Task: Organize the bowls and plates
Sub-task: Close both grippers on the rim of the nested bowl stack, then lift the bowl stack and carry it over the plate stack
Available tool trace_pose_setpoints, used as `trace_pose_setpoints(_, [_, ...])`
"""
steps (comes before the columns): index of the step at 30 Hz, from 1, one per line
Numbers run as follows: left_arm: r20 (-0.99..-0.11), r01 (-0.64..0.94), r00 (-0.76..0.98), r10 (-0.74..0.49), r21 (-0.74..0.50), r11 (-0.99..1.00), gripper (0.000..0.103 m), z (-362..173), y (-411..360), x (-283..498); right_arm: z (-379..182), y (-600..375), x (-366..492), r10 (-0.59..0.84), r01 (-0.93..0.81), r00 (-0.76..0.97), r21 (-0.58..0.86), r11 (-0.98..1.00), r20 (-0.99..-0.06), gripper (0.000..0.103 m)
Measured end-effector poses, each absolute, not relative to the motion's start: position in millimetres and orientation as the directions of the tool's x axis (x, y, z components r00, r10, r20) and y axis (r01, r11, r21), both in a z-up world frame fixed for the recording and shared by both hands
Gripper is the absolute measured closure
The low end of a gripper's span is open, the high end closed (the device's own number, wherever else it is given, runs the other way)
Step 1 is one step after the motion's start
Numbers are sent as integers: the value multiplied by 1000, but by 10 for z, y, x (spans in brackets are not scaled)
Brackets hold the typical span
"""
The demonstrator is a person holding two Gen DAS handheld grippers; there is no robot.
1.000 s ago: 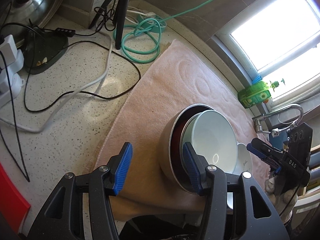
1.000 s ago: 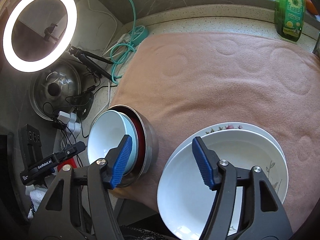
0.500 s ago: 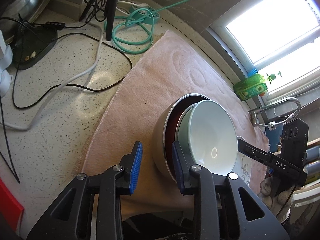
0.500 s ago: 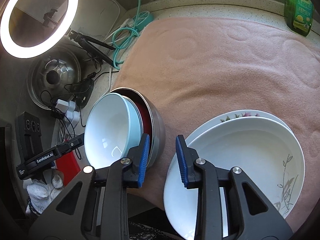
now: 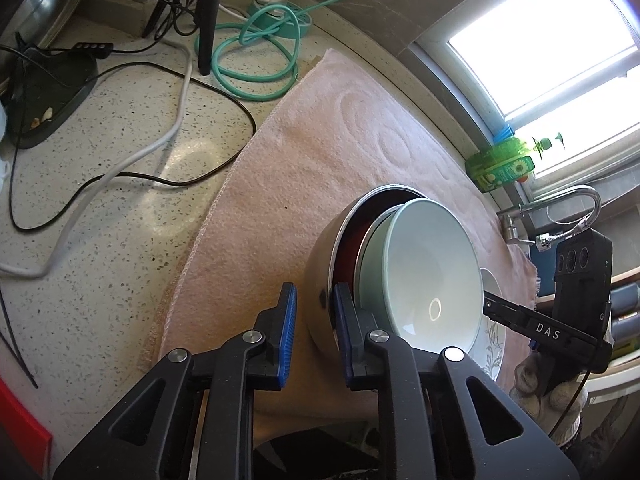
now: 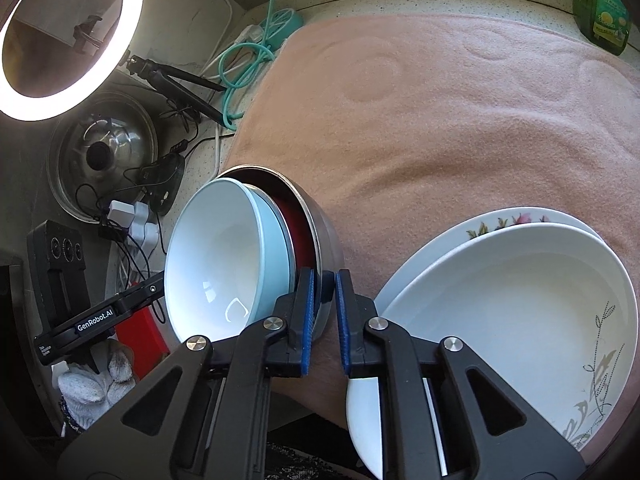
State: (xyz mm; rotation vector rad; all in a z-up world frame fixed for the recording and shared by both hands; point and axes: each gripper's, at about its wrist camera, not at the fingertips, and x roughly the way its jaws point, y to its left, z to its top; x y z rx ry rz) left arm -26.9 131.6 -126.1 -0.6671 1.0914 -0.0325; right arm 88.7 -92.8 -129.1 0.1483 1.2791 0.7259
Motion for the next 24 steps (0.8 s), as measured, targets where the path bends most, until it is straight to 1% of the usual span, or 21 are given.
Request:
trace_pose_setpoints(3, [-813, -268, 469, -345, -503, 821, 86, -1265, 1280, -232, -1293, -933, 885, 565, -411, 109, 480, 775, -818, 92])
trace_pose_setpoints(4, [-814, -258, 464, -349, -501, 826, 87, -1269, 1261, -220, -1291, -931, 883, 563, -408, 113, 479, 778, -819, 92])
trace_pose_setpoints(5, [-816, -250, 457, -353, -499, 830, 91, -1277, 1239, -210, -1286, -928, 880, 561, -404, 117, 476, 781, -820, 92])
trace_pose_setpoints(8, [-829, -232, 456, -324, -463, 856, 91, -1245, 1192, -189, -1273, -911, 864, 553, -411, 128, 464, 785, -823, 92])
trace_pose_setpoints(16, [-829, -274, 486, -275, -443, 854, 91, -1192, 1173, -226, -1183, -895, 865, 564, -462, 122, 456, 761, -817, 92])
trace_pose_setpoints(24, [-820, -271, 519, -241, -425, 863, 91, -976, 1084, -222, -984, -1024, 835, 584, -473, 144, 463, 750, -799, 92])
